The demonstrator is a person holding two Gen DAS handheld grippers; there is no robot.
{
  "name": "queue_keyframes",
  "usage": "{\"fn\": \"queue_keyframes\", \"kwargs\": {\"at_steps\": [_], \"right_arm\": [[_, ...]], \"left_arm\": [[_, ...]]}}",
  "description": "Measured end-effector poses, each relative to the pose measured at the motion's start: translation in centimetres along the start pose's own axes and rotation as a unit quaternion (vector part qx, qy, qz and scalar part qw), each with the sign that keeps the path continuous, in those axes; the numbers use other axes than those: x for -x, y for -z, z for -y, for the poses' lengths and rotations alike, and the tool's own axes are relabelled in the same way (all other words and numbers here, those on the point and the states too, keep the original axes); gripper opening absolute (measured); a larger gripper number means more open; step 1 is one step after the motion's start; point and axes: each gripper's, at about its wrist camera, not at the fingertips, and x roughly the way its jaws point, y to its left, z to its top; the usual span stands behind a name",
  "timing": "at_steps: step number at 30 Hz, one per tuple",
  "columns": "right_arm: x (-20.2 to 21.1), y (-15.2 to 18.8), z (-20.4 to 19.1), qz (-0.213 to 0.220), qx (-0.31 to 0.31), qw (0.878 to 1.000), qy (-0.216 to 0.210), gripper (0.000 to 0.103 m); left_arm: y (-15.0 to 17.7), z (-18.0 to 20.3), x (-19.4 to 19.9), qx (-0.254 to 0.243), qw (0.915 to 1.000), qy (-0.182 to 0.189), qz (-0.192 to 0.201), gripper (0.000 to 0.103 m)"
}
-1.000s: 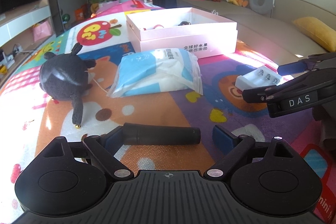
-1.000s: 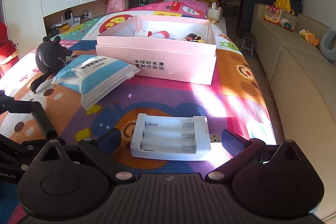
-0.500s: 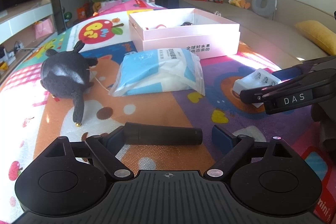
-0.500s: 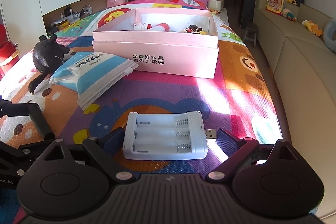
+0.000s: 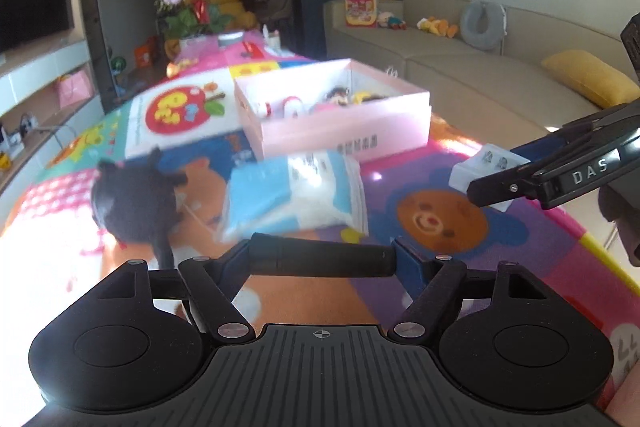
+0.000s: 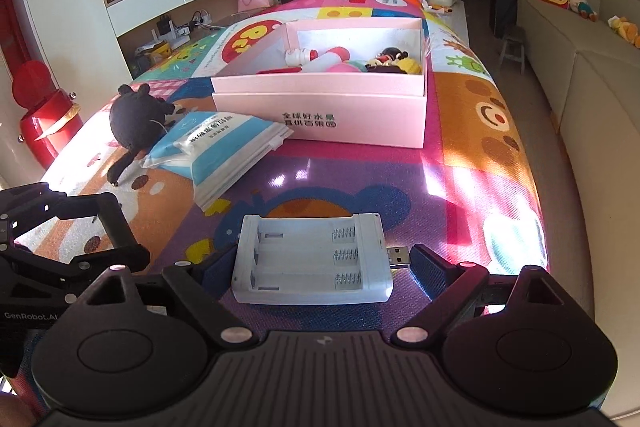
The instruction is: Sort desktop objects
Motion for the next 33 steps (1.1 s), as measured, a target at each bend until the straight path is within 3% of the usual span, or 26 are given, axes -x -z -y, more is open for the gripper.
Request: {"fn": "queue_keyframes", "kwargs": {"at_steps": [5,9,10,11,13,16,18,24,28,33], "right_arm": [[4.7,-5.9,0.8,0.086,0.013,0.996,-0.005,0.091],[5.6,-13.0,1.1,0.153,0.024,0.988,0.006,0.091],[5.3,-14.6,1.1,0.166,0.022,0.986,0.01,0.091],[4.6,-16.7,1.2,0.183,0.015,0.983,0.019,0.091],[2.9,-19.8,1.3,0.192,0.012,0.981,0.031,0.093],[1.2,-21.6,1.7,0.184,0.003,0.982,0.041,0.093],[0.9,-21.0,2.1,0.183,0.006,0.983,0.03,0.096],[-0.6,-17.5,2.5,0.151,0.01,0.988,0.031,0.097],[-1.9,-15.5,1.2,0.124,0.031,0.991,0.028,0.097],[-3.8,-11.8,-2.8,0.083,0.078,0.993,-0.02,0.095]], "left_arm": [[-6.4,-0.1,-0.8,-0.054,0.9941,-0.035,0.088,0.08],[-11.4,-0.6,-4.5,-0.051,0.9813,-0.061,0.175,0.082],[-12.5,-1.0,-6.0,-0.042,0.9796,-0.072,0.183,0.092],[-13.4,-1.5,-7.1,-0.031,0.9811,-0.08,0.174,0.098],[-14.0,-3.0,-8.0,0.004,0.9863,-0.073,0.148,0.097],[-12.3,-5.0,-6.4,0.04,0.9885,-0.068,0.129,0.101],[-10.3,-5.8,-5.1,0.044,0.9898,-0.087,0.104,0.102],[-3.1,-7.5,-1.4,0.057,0.9936,-0.092,0.031,0.103],[0.9,-8.5,-0.7,0.088,0.9904,-0.106,-0.007,0.103],[4.2,-9.0,-1.0,0.13,0.983,-0.127,-0.027,0.103]]}}
